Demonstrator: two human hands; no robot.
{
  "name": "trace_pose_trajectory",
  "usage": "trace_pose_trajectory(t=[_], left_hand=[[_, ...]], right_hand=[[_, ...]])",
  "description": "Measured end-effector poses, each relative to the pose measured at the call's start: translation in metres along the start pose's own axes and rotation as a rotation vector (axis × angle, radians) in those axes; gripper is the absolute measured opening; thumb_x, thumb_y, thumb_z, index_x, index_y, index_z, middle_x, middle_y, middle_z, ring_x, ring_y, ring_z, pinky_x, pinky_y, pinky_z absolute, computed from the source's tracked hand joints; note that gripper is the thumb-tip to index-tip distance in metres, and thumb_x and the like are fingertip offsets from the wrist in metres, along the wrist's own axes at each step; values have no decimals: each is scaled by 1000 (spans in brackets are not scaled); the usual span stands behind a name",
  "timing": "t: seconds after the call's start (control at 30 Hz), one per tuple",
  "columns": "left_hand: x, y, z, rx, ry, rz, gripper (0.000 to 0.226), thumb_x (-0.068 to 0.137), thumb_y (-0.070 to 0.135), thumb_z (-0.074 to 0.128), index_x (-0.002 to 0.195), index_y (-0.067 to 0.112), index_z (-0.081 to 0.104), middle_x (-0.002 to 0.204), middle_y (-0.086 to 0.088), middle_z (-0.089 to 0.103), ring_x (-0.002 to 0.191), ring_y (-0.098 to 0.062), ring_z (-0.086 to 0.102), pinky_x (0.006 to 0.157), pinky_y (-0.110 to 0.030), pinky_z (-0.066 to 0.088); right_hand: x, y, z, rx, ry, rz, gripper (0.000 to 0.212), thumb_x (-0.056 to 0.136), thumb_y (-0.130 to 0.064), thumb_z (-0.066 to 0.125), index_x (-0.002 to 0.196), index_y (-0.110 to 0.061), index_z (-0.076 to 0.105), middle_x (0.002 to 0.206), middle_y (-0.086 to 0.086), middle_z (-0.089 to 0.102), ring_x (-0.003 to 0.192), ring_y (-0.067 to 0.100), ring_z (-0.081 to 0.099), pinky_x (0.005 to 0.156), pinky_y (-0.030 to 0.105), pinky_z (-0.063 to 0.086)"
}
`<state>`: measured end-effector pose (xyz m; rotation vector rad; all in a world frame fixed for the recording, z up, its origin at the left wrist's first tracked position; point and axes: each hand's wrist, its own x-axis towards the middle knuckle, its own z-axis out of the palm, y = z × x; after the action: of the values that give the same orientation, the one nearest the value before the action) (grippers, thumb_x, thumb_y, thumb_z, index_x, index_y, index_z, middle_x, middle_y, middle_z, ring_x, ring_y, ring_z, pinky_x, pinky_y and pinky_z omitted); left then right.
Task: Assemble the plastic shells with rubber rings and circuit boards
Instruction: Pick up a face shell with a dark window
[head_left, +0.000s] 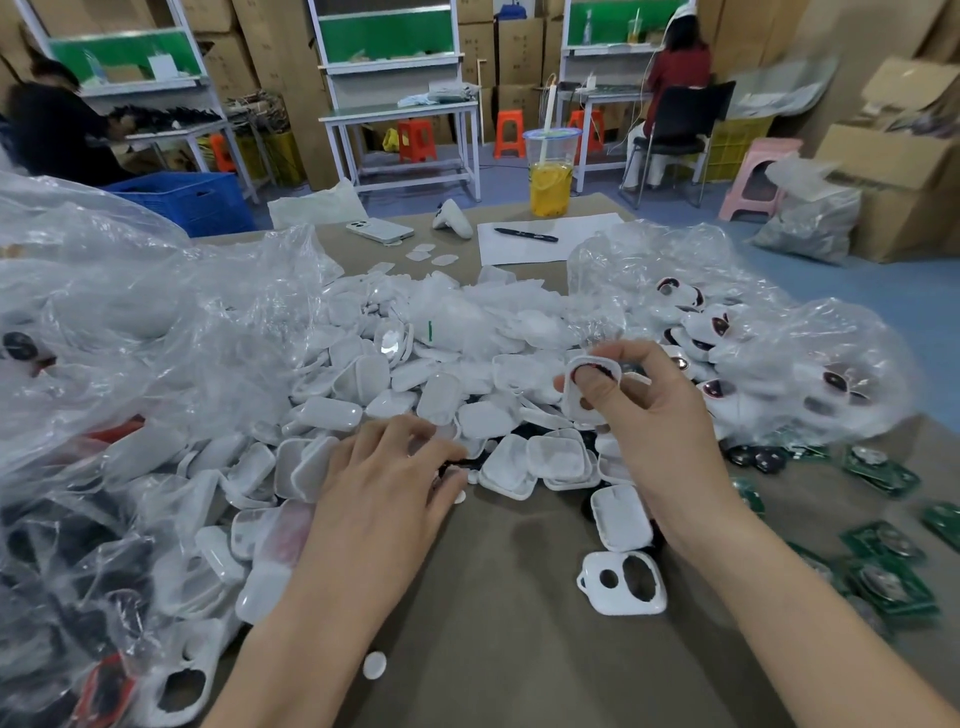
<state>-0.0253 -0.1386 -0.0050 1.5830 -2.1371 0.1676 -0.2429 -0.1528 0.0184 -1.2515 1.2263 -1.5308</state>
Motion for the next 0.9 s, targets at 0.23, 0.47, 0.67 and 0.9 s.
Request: trace_pose_trajectory(t=[0.23, 0.47, 0.67, 0.9], left_hand=[[0, 1, -1, 32, 20, 55, 11, 82, 26, 79, 86, 25, 69, 100, 6, 66, 95, -25, 61, 78, -40, 47], [-2, 5, -6, 64, -3, 29, 10, 87, 28, 73, 84, 21, 66, 95, 5, 64, 96, -24, 60, 83, -40, 48], [1, 22, -20, -590, 155, -297, 6, 92, 40, 61, 86, 40, 62, 88, 27, 65, 91, 4, 60, 75, -7, 40], [3, 38, -23, -1194, 40, -415, 18, 93, 20, 69, 92, 37, 74, 91, 12, 76, 77, -2, 67, 68, -12, 51]], right_hand=[[4, -2, 3, 240, 16, 196, 12, 88, -12, 73, 94, -13, 62, 90, 10, 72, 81, 21, 73, 71, 28, 58], [3, -6, 3, 419, -33, 242, 22, 73, -16, 76, 89, -13, 61, 89, 7, 76, 81, 19, 75, 69, 26, 59], [0, -8, 6, 515, -73, 310, 26, 68, -13, 76, 88, -12, 59, 91, 10, 76, 81, 20, 76, 66, 24, 59], [-11, -6, 22, 477, -146, 304, 27, 67, -16, 76, 87, -10, 59, 88, 10, 73, 79, 20, 75, 63, 24, 58]])
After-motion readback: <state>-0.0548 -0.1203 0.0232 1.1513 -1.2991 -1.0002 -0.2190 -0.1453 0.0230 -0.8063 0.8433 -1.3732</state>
